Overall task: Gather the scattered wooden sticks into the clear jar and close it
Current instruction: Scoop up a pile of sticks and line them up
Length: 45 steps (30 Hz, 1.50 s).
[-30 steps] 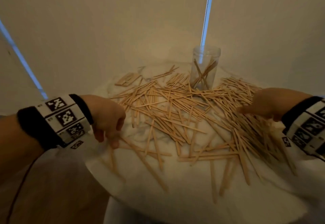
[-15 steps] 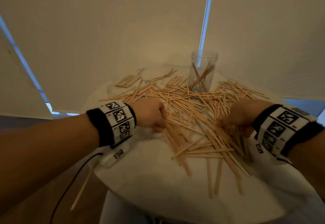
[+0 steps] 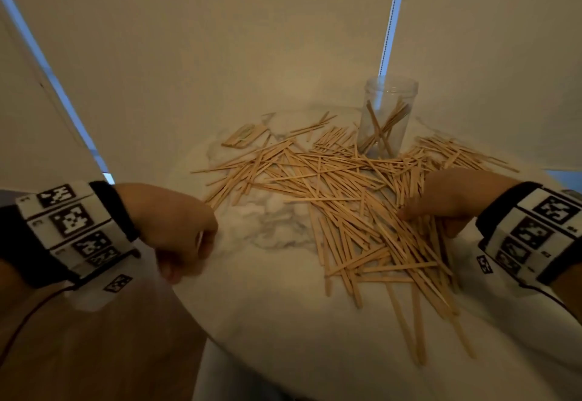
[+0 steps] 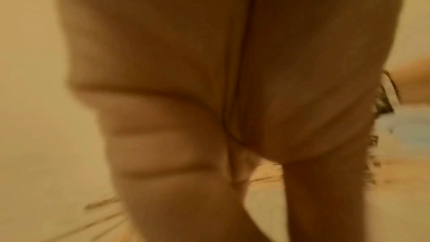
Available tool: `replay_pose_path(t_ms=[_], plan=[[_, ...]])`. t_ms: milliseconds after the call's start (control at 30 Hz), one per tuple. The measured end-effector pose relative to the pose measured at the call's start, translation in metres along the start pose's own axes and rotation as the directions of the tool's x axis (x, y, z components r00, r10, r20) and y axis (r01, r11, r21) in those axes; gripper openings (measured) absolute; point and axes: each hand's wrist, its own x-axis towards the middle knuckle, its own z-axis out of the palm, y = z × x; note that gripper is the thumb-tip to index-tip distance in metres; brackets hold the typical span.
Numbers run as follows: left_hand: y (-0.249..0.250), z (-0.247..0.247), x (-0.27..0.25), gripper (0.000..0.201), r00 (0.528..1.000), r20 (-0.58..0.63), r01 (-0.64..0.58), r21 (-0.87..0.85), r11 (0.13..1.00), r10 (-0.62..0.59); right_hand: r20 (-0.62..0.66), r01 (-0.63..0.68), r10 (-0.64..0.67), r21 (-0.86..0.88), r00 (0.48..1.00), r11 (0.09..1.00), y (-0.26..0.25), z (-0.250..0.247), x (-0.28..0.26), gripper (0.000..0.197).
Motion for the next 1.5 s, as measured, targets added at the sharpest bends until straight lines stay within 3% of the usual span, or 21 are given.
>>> replay_pose_path(t_ms=[67,167,267,333,400,500,567,633,733,933,1033,1167,1300,1500], plan=[[0.006,-0.001,0.016,0.006,0.986,-0.099,-0.147,-0.162,0.976,0.132,0.003,0.002,-0.002,0.021,1.0,1.0,-0.003,-0.001,0.001,0.05],[0.029,-0.009,0.046,0.021,0.947,-0.242,-0.268,-0.239,0.933,0.21,0.027,0.013,-0.015,0.09,1.0,0.996,-0.011,-0.002,0.0,0.038],[0.065,-0.019,0.07,0.044,0.912,-0.35,-0.3,-0.21,0.931,0.215,0.027,0.03,-0.032,0.078,0.999,0.997,-0.018,-0.003,-0.002,0.033],[0.09,-0.028,0.081,0.066,0.9,-0.396,-0.282,-0.206,0.937,0.184,0.02,0.037,-0.039,0.055,0.999,0.998,-0.023,-0.002,-0.002,0.037],[0.114,-0.034,0.087,0.08,0.887,-0.431,-0.224,-0.086,0.971,0.166,0.021,0.037,-0.037,0.029,0.999,0.999,-0.027,0.0,-0.001,0.047],[0.145,-0.039,0.09,0.075,0.888,-0.423,-0.129,0.148,0.981,0.18,0.047,0.018,-0.021,0.069,0.999,0.997,-0.03,-0.001,0.001,0.046],[0.153,-0.042,0.091,0.069,0.909,-0.381,-0.107,0.184,0.977,0.171,0.063,0.019,-0.027,0.121,0.998,0.992,-0.029,-0.004,0.0,0.035],[0.152,-0.048,0.096,0.052,0.942,-0.312,-0.134,-0.015,0.991,0.122,0.077,0.029,-0.041,0.156,0.996,0.987,-0.025,-0.006,-0.002,0.026],[0.144,-0.053,0.096,0.021,0.967,-0.245,-0.153,-0.336,0.929,0.071,0.059,0.053,-0.067,0.219,0.996,0.974,-0.019,-0.007,-0.004,0.015],[0.126,-0.052,0.097,0.017,0.974,-0.227,-0.132,-0.517,0.846,0.013,0.002,0.073,-0.077,0.287,0.997,0.955,-0.008,-0.011,-0.009,0.017],[0.117,-0.056,0.099,0.02,0.981,-0.193,-0.139,-0.665,0.734,0.011,-0.019,0.095,-0.094,0.294,0.995,0.951,-0.004,-0.015,-0.013,0.019],[0.114,-0.059,0.096,0.013,0.976,-0.217,-0.169,-0.841,0.514,-0.034,-0.062,0.167,-0.155,0.284,0.986,0.944,0.0,-0.023,-0.017,0.024],[0.118,-0.06,0.098,0.026,0.969,-0.245,-0.222,-0.914,0.34,-0.027,-0.092,0.255,-0.238,0.341,0.967,0.905,0.003,-0.029,-0.019,0.017],[0.132,-0.065,0.1,0.038,0.971,-0.232,-0.237,-0.948,0.213,0.051,-0.169,0.305,-0.258,0.386,0.951,0.871,-0.004,-0.036,-0.021,0.024]])
